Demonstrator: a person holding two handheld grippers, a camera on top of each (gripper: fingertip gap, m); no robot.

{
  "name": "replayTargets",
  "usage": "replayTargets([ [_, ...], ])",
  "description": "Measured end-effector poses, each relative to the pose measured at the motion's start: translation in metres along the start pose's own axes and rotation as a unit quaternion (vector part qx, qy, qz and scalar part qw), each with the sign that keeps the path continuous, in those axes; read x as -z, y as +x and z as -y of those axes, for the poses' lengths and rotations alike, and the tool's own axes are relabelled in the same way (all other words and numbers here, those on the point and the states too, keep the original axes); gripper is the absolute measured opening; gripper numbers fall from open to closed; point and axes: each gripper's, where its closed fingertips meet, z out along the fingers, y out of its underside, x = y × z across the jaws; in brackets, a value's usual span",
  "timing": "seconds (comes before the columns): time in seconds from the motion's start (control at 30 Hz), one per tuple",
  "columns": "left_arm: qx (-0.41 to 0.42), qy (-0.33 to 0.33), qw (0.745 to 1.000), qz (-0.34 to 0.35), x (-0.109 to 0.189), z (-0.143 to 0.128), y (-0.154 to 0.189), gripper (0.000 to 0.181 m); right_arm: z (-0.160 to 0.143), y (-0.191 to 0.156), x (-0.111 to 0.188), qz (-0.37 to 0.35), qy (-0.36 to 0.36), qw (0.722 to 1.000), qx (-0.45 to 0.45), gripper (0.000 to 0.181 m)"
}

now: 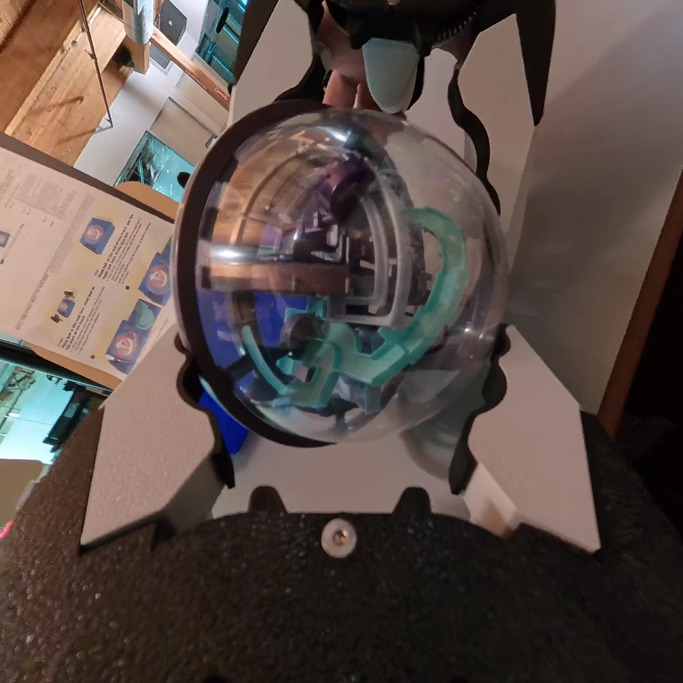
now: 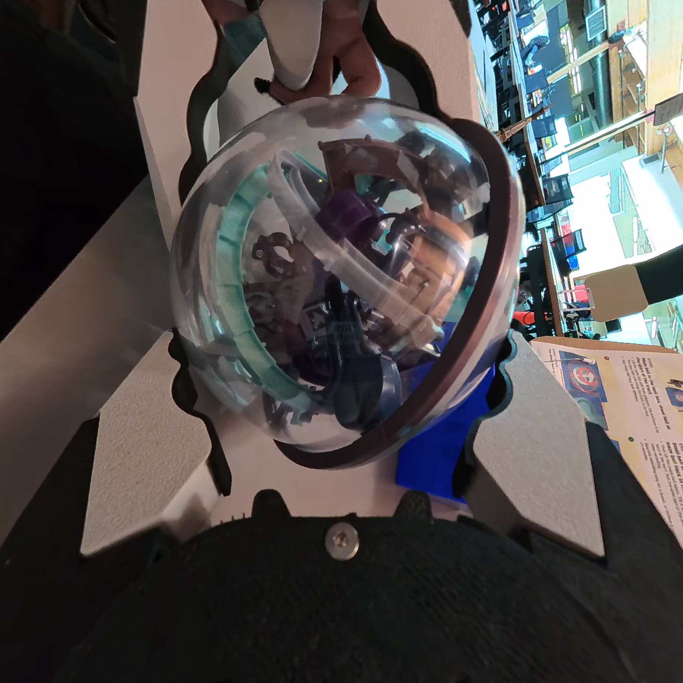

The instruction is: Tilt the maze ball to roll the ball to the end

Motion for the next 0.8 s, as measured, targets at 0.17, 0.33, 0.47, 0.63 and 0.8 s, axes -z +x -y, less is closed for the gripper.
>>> replayTargets([
  [0.17,0.045,0.012,0.999,-0.005,0.000,-0.007,-0.003,0.153,-0.005,0.001,0.002,-0.004,-0.002,1.000,-0.007,0.158],
  [0.33,0.099,0.009,0.994,-0.055,-0.007,-0.014,0.002,0.157,-0.006,0.000,0.003,-0.005,0.005,1.000,-0.005,0.158],
  [0.47,0.113,0.011,0.991,-0.074,-0.012,-0.014,0.009,0.155,-0.007,0.000,0.003,-0.005,0.004,1.000,0.007,0.158],
  [0.63,0.116,0.015,0.991,-0.061,-0.011,-0.014,0.009,0.155,-0.006,-0.001,0.003,0.000,0.002,1.000,0.019,0.158],
  [0.8,0.121,0.010,0.991,-0.052,-0.009,-0.017,0.010,0.155,-0.003,-0.001,0.001,0.009,-0.001,0.999,0.031,0.158],
])
